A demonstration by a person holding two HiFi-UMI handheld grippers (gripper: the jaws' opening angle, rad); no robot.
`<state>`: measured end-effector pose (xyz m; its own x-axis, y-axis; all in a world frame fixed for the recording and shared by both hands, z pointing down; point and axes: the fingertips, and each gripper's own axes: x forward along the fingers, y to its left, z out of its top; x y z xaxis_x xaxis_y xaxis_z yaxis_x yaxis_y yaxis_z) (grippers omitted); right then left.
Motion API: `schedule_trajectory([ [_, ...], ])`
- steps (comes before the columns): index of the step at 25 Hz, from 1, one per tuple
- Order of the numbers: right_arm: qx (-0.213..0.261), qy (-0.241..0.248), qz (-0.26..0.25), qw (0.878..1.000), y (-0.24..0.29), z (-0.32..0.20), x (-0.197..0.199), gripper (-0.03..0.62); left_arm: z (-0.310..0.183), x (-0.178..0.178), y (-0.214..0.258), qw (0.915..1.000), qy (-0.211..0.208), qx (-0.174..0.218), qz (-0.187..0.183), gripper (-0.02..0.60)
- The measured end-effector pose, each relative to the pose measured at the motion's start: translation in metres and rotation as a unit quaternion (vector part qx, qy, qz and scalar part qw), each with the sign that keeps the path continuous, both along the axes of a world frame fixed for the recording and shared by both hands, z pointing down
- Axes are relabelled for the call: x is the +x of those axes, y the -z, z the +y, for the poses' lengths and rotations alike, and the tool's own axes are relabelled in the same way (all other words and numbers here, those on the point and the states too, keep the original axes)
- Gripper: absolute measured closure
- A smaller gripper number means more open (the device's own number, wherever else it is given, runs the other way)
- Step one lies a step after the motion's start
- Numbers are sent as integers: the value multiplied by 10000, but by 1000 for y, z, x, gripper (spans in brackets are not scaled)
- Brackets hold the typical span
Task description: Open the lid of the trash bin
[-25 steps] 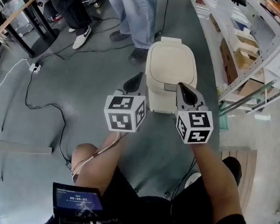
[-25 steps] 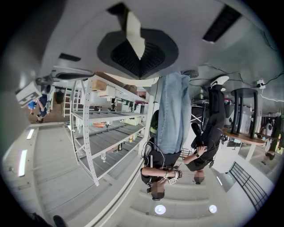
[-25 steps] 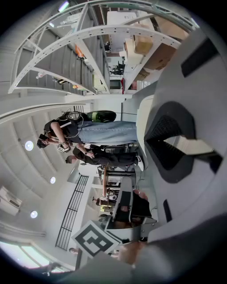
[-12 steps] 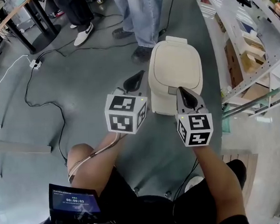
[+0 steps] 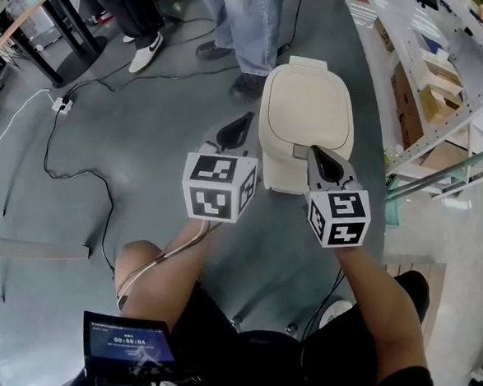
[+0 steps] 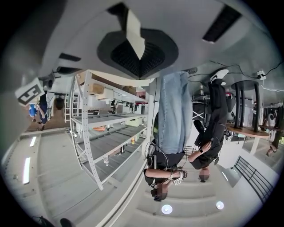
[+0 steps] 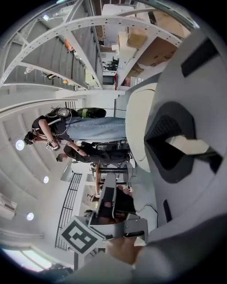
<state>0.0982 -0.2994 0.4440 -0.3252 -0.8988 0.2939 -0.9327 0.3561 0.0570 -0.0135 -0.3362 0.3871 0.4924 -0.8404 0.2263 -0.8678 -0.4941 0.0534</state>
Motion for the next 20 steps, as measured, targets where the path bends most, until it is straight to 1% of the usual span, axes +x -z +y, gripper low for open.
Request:
schedule_trajectory([
  [5, 3, -9, -13, 10000, -2, 1, 1, 589, 3, 1, 2, 9999, -8, 52, -106, 584],
  [13, 57, -28, 119, 9999, -3, 3, -1, 589, 8, -3, 6, 9999, 7, 88, -129, 584],
  [20, 145, -112, -19, 9998, -4, 4, 3, 589, 8, -9, 10, 9998, 86, 106, -153, 584],
])
